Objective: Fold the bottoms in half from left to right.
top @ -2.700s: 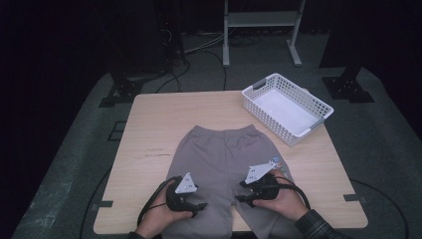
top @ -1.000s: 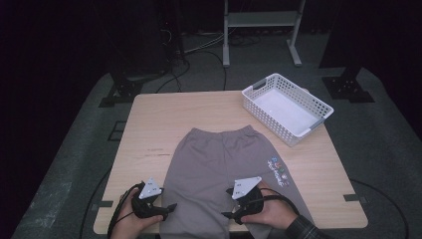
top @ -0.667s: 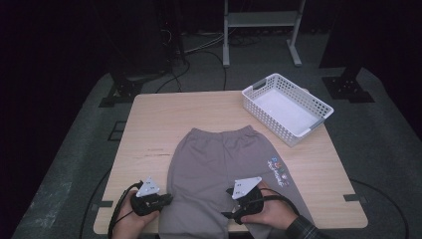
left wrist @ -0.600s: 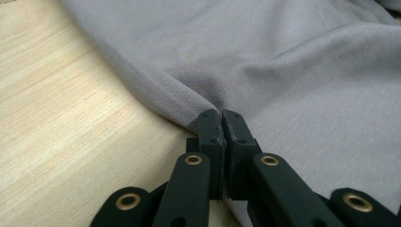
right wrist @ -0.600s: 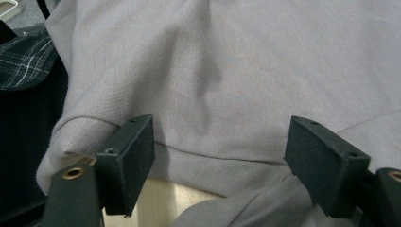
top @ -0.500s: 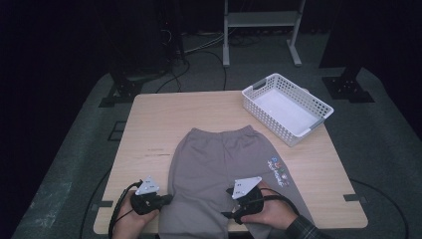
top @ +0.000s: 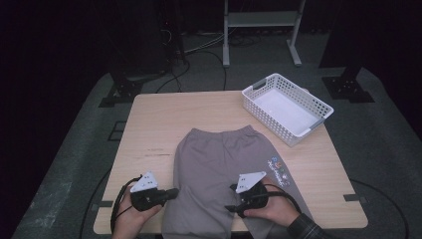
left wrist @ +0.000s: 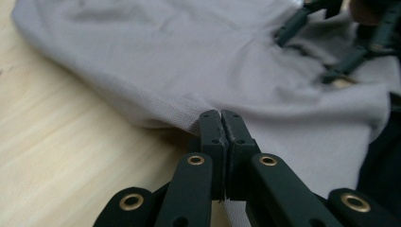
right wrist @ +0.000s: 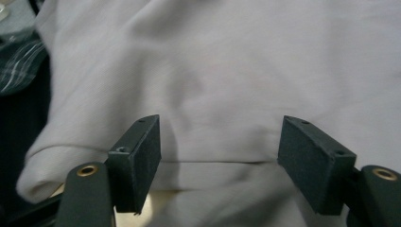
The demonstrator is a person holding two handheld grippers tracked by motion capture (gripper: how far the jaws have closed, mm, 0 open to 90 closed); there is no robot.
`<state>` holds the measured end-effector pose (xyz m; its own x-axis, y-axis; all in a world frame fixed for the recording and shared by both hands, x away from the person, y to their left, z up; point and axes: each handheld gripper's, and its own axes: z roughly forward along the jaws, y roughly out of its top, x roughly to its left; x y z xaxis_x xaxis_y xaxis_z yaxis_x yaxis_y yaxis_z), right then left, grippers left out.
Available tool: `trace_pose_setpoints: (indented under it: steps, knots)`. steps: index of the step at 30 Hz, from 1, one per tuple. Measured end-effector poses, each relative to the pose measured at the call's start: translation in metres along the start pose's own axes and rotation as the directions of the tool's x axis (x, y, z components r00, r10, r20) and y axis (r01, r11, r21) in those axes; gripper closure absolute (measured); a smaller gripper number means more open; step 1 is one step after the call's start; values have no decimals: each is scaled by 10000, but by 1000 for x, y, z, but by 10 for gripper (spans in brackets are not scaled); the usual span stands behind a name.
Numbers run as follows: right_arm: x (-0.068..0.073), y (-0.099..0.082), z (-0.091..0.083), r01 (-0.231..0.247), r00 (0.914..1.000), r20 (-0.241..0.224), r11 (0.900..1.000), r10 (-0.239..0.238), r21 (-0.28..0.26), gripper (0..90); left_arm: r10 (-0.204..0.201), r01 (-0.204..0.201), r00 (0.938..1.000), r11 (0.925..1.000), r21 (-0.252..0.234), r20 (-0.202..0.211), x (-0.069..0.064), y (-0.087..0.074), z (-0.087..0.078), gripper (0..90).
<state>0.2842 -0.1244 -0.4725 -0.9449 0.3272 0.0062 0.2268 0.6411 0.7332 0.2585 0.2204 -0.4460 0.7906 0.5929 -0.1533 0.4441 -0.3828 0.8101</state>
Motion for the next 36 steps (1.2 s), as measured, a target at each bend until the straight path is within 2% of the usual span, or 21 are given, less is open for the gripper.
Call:
trace_pose_setpoints:
  steps: [3, 6, 12, 15, 16, 22, 28, 30, 36]
  knots:
    - [-12, -2, -12, -345, 9985, 412, 9992, 354, -215, 290, 77, -72, 9997, 9997, -231, 239, -1, 6, 3, 884]
    - [-24, -9, -20, -591, 9950, 802, 9983, 591, -20, 280, 58, -25, 9981, 9986, -533, 615, -3, 13, 6, 883]
    - [-35, -17, -20, -925, 9912, 969, 9954, 898, 239, 277, 492, -389, 9911, 9957, -837, 1239, -13, 31, 21, 883]
    - [-35, -18, -15, -943, 9913, 977, 9937, 881, 605, 263, 715, -563, 9839, 9938, -956, 1636, -19, 40, 32, 883]
    - [-34, -19, -14, -958, 9914, 948, 9939, 903, 547, 261, 764, -600, 9818, 9934, -978, 1740, -22, 43, 37, 884]
    - [-34, -19, -13, -966, 9912, 955, 9940, 913, 515, 260, 1167, -1006, 9673, 9916, -817, 2253, -35, 55, 66, 885]
    - [-34, -20, -13, -955, 9913, 953, 9944, 908, 462, 260, 1158, -1092, 9554, 9932, -392, 2718, -42, 56, 93, 888]
    - [-34, -19, -13, -938, 9915, 949, 9944, 889, 486, 262, 1183, -1173, 9534, 9929, -203, 2776, -43, 54, 100, 888]
    - [-36, -16, -17, -892, 9910, 1036, 9951, 844, 421, 277, 972, -1039, 9508, 9946, 71, 2942, -41, 48, 112, 887]
